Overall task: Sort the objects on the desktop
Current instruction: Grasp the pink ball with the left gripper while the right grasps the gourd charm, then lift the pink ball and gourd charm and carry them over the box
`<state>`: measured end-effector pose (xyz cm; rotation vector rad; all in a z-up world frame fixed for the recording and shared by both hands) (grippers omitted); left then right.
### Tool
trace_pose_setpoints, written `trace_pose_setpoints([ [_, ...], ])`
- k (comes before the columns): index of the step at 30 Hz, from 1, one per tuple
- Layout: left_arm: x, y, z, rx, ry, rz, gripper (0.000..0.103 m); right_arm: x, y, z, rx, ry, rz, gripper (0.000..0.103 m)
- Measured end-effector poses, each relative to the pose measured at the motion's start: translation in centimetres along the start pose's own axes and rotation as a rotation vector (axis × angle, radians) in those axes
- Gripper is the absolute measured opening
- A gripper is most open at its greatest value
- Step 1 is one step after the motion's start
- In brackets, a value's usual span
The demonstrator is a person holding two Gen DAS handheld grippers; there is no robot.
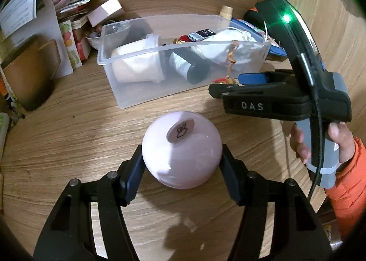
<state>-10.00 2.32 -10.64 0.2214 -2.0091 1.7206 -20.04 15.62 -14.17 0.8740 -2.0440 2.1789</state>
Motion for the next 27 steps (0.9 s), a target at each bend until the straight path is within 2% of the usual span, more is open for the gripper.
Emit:
trace_pose_setpoints([
  [5, 0.1, -0.1, 0.6, -0.004, -0.025, -0.003, 0.062, -0.1, -0.2, -0.4, -0.008, 0.008, -0.004, 0.049],
  [6, 0.1, -0.1, 0.7, -0.002, -0.027, -0.004, 0.062, -0.1, -0.3, -0.5, -0.006, 0.005, -0.004, 0.039],
  [11, 0.2, -0.4, 1.5, 0.006, -0.047, -0.015, 0.062, -0.2, -0.5, -0.6, -0.015, -0.013, -0.002, 0.039],
  [15, 0.5, -1.4, 2.1, 0.023, -0.061, -0.038, 0.062, -0.4, -1.1, -0.4, 0.021, -0.01, -0.021, 0.039],
  [22, 1.8, -3.3, 3.0, 0.049, -0.076, -0.088, 0.062, -1.7, -5.5, -0.1, 0.085, -0.022, -0.121, 0.039],
  [27, 3.3, -4.4, 3.9, 0.056, -0.08, -0.112, 0.062, -1.9, -8.3, 0.5, 0.09, -0.048, -0.19, 0.039],
])
Point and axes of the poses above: each gripper's, at about its wrist camera, not at the fingertips, and y roughly the way its jaws point, z to its left, x to its top, the point moved 1 cm from there along y, roughly the way its jaws point, and after that the axes turned 13 degrees about z, right-handed, at the moved point
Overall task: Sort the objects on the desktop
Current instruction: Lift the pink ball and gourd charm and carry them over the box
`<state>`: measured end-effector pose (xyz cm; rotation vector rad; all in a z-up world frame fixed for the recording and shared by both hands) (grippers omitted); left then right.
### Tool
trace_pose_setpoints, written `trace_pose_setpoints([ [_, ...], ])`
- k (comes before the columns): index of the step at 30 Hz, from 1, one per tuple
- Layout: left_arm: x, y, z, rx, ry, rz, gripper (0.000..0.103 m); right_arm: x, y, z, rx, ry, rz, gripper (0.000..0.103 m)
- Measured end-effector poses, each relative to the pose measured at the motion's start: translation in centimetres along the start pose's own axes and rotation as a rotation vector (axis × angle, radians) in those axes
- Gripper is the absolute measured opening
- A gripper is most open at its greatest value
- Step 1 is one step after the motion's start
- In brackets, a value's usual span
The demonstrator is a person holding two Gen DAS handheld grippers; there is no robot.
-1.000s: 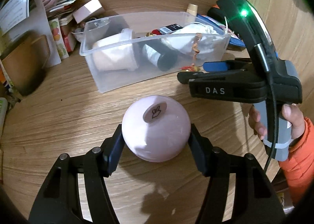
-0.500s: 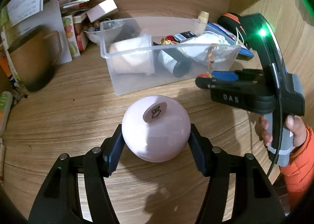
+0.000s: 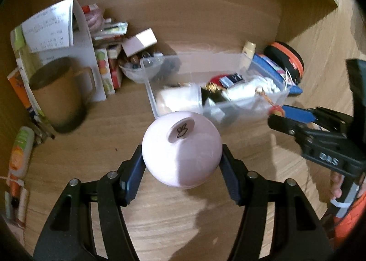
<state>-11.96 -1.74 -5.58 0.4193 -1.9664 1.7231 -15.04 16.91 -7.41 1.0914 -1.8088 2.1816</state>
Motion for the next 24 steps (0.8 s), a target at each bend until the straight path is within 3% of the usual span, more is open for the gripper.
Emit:
trace_pose_setpoints([
  [13, 4.3, -0.3, 0.3, -0.011, 0.016, -0.023, 0.062, 2.6, -0.4, -0.2, 0.069, 0.027, -0.05, 0.039],
  [24, 7.2, 2.2, -0.1, -0.032, 0.015, 0.001, 0.062, 5.3, 0.6, -0.7, 0.052, 0.015, -0.061, 0.039],
])
Point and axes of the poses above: each gripper's, at about its wrist camera, not at the fingertips, and y roughly the way its jaws point, z to its left, x to its top, the point moved 1 cm from there along y, roughly the way its jaws point, and after that the axes turned 13 degrees about z, right-handed, at the moved point
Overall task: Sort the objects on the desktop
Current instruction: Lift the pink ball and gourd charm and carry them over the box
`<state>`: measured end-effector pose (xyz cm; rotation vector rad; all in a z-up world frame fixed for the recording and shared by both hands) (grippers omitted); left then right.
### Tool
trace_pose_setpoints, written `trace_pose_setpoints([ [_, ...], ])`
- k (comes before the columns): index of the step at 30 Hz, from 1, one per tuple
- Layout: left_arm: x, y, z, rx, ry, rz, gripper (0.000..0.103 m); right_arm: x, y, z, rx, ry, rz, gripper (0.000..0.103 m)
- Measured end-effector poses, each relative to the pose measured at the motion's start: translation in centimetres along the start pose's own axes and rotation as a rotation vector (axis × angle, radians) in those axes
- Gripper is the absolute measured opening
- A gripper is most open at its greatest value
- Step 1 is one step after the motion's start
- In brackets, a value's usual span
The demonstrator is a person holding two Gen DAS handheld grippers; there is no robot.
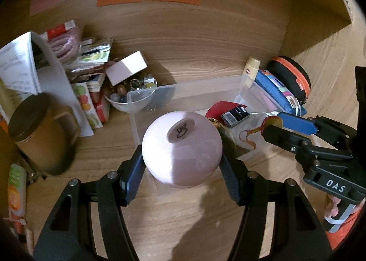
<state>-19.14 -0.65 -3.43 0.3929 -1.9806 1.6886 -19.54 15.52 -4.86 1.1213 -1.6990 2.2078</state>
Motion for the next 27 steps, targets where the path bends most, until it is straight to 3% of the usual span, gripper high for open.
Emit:
trace_pose_setpoints([
  [7, 2.3, 1.6, -0.1, -0.034, -0.019, 0.014, 0.062, 1.8, 1.1, -0.7, -0.002, 0.001, 0.002, 0.039],
  [18, 5.1, 5.3, -1.3, 0.012, 0.022, 0.053, 0.062, 2.0, 4.2, -2.5, -0.01, 0.018, 0.05, 0.04],
  [27, 5.4, 7.6, -1.1, 0.032, 0.023, 0.091, 0.062, 1.8, 5.0, -3.1, -0.052, 0.023, 0.049, 0.04],
])
Point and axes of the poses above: each gripper's, at about its wrist camera, not at the fingertips, and y roughly the way its jaws point, z to its left, x to its top, the point moved 1 cm from there along y, roughly the way its jaws point, and after that the axes turned 13 degrees about z, right-handed, at the moved point
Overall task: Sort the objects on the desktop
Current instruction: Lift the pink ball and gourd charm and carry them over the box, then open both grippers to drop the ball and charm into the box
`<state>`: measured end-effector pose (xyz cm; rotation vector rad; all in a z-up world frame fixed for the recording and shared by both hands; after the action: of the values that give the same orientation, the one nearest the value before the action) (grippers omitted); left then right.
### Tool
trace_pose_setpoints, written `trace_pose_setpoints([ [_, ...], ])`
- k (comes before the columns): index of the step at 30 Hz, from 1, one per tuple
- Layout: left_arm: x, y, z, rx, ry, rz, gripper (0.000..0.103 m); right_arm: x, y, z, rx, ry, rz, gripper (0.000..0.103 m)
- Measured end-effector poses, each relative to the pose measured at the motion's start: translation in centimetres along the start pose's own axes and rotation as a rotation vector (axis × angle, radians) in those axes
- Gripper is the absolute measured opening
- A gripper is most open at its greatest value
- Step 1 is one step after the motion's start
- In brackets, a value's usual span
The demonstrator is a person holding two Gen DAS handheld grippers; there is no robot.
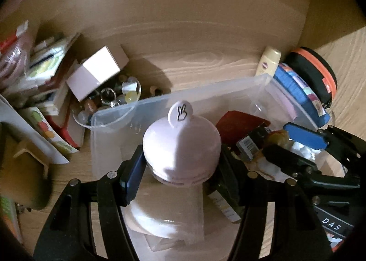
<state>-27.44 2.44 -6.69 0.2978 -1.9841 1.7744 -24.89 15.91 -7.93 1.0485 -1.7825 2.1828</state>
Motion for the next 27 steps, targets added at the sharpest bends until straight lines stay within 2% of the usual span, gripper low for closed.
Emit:
trace_pose_setpoints([
  [8, -0.4, 0.2, -0.4, 0.004, 0.021, -0.013, 0.063, -0.2, 0.3, 0.4, -0.043, -0.021, -0.002, 0.04],
  [11, -0.4, 0.2, -0.3, 0.025, 0.023, -0.023, 0.064, -0.3, 0.4, 0.6, -0.053, -0.028, -0.003, 0.043],
  [17, -0.3, 0.0, -0.4, 0.044, 0.021, -0.04, 0.073, -0.5, 0.0, 0.6, -0.063, -0.027, -0.023, 0.055],
  [21, -0.5, -0.1, -0.6, 0.059, 0.033, -0.052, 0.077, -0.6, -0.7, 0.4, -0.068, -0.013, -0.048, 0.07],
  [24, -0.7, -0.5, -0.6, 0.068, 0.038, -0.063, 0.085, -0.6, -1.2, 0.3, -0.072, -0.006, -0.069, 0.073],
  [27, -0.7, -0.7, -0.5, 0.069, 0.03, -0.073, 0.091, -0.6, -1.4, 0.0, -0.079, 0.008, -0.085, 0.085],
])
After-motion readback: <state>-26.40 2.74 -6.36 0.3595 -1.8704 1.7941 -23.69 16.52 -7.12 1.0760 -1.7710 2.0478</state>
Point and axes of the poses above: each gripper's, at about its wrist camera, not at the fingertips, and y roughly the way its jaws point, z to its left, x to its top, the point moved 1 cm from there along y, roughly the way its jaws point, and after that the axes turned 13 degrees about z, right-handed, at the moved point
